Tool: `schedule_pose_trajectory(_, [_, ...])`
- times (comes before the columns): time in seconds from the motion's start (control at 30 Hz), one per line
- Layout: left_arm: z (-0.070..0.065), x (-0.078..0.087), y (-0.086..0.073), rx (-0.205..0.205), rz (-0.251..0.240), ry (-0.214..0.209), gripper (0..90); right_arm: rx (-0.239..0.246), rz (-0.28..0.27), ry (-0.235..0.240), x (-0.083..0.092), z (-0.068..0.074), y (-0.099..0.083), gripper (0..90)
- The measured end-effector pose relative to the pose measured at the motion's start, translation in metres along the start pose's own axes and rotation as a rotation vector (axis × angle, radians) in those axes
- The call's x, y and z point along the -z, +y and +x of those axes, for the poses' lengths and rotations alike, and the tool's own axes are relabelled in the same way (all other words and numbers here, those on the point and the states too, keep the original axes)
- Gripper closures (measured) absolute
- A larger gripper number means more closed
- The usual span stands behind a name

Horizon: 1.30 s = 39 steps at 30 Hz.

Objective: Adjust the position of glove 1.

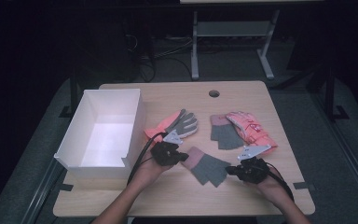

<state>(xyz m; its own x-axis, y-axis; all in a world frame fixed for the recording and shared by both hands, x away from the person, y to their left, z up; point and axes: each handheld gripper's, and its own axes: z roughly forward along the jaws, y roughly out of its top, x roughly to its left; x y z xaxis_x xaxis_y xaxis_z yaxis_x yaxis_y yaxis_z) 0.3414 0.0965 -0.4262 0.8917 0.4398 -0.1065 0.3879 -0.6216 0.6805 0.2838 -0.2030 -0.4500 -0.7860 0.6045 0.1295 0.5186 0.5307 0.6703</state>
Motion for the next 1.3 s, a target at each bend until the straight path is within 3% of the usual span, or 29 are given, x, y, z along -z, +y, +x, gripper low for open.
schedule_pose_trajectory(0.23, [0.017,-0.023,0.023,-0.023,0.01,0.004,89.5,0.021,0.002,0.012,-0.003,0.004,0.0,90.0])
schedule_pose_trajectory(0.33, [0.023,-0.04,0.032,-0.006,0.011,0.016,89.5,0.023,0.011,0.024,-0.006,0.007,0.001,90.0])
schedule_pose_trajectory(0.4, [0.026,-0.043,0.033,-0.022,0.025,0.023,89.5,0.022,0.014,0.029,-0.007,0.008,0.001,90.0])
schedule_pose_trajectory(0.53, [0.031,-0.059,0.034,0.013,0.042,0.016,89.5,0.043,0.017,0.045,-0.012,0.013,0.002,90.0])
schedule_pose_trajectory(0.6, [0.031,-0.061,0.033,0.01,0.06,0.011,89.5,0.046,0.02,0.052,-0.013,0.014,0.002,90.0])
schedule_pose_trajectory(0.7, [0.031,-0.061,0.032,0.022,0.058,0.004,89.5,0.05,0.037,0.067,-0.017,0.018,0.002,90.0])
schedule_pose_trajectory(0.93, [0.03,-0.048,0.021,0.013,0.098,0.0,89.5,0.056,0.046,0.054,-0.02,0.016,0.004,90.0])
schedule_pose_trajectory(1.17, [0.023,-0.03,0.004,0.025,0.126,-0.022,89.5,0.037,0.047,0.009,-0.021,0.004,0.008,90.0])
schedule_pose_trajectory(1.27, [0.016,-0.022,-0.006,0.041,0.131,-0.041,89.5,-0.007,0.047,-0.017,-0.026,-0.006,0.015,90.0])
schedule_pose_trajectory(1.3, [0.013,-0.019,-0.008,0.038,0.136,-0.046,89.5,0.0,0.039,-0.022,-0.028,-0.008,0.017,90.0])
